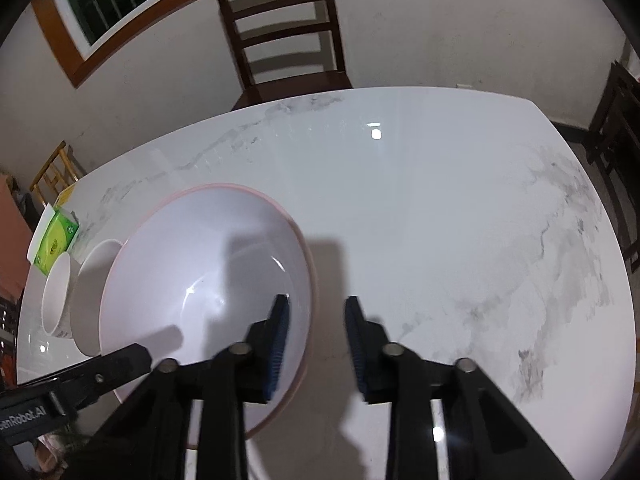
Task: Organize plates and bowls
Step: 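Grasp the rim of the large pink bowl with the left tool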
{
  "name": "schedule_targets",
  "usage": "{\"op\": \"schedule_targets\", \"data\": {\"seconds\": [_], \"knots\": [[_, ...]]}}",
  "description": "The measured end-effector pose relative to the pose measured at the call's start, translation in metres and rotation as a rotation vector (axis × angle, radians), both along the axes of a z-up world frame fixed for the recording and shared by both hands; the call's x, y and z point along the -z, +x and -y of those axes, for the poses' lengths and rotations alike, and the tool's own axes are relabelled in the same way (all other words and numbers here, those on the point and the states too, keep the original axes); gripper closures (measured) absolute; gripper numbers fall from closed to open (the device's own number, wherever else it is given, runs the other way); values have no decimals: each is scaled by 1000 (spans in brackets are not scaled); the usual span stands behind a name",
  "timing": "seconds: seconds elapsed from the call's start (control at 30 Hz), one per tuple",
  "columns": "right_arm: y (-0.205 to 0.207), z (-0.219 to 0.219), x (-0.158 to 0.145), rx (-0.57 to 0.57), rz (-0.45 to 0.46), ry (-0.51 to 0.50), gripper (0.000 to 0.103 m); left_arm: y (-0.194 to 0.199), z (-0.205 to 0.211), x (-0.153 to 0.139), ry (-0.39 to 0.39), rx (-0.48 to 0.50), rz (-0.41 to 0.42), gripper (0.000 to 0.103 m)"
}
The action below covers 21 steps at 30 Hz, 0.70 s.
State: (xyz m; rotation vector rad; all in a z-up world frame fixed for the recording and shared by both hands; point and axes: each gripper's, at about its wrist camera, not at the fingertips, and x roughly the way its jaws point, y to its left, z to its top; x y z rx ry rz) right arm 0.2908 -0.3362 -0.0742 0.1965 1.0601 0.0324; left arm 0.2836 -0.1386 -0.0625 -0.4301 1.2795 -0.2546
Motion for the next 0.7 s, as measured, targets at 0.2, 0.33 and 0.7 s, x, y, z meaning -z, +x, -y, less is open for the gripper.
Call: {"op": "schedule_targets", "data": {"seconds": [0.2,0.33,0.7], "knots": [[-4,-4,1,6,4,-25,91,-1,2,3,26,22,29,82],[-13,-5,-2,15,4,-32,91,-7,3,3,33,41,29,82],[-66,-11,-25,42,24,-21,91,-48,1,-16,64,103,73,82]]}}
